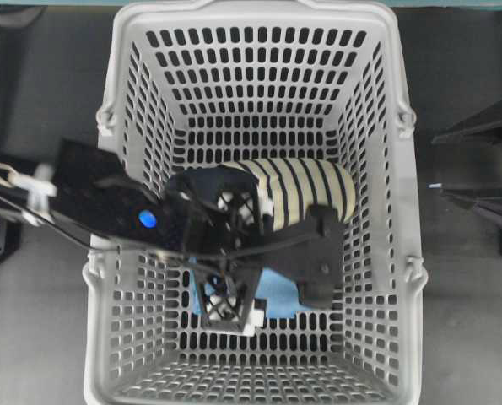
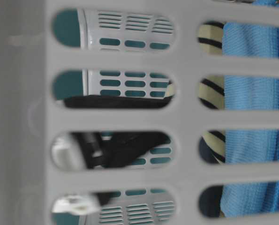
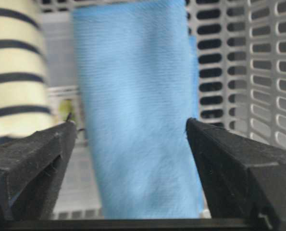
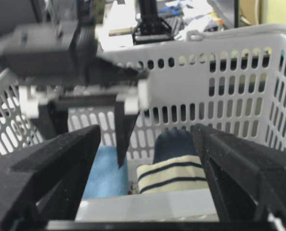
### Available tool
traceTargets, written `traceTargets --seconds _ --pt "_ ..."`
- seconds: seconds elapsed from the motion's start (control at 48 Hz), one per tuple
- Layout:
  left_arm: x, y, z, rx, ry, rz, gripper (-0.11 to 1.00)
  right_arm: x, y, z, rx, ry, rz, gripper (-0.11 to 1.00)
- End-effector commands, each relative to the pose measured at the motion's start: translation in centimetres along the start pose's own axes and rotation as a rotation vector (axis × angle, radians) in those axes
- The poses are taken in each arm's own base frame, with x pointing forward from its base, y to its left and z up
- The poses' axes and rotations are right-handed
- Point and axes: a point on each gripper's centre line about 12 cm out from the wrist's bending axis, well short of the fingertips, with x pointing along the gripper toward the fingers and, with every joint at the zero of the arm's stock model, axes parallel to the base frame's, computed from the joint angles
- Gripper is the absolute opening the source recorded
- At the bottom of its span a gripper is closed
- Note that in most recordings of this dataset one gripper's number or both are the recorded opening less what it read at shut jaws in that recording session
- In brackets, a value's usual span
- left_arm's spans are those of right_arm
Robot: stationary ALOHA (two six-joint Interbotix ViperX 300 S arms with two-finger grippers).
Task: Pick up the blue cloth from the shopping basket with the left arm.
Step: 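Close the left gripper on the folded light-blue cloth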
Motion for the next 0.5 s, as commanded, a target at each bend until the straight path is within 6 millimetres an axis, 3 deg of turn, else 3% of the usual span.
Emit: traceTargets --seconds 0.0,0.208,0.479 --pt "0.8 -0.3 0.0 0.006 0.006 -0.001 0.89 0.1 0.1 0.9 0.003 -0.023 0.001 0.76" --pt "3.1 -0.7 -0.7 0.014 0.027 -0.003 0.89 0.1 0.0 0.8 0.003 -0.02 0.0 0.76" --pt "5.4 -0.6 -3.3 -0.052 0.064 0.0 0.89 0.1 0.0 0.6 0.005 -0.017 0.0 0.76"
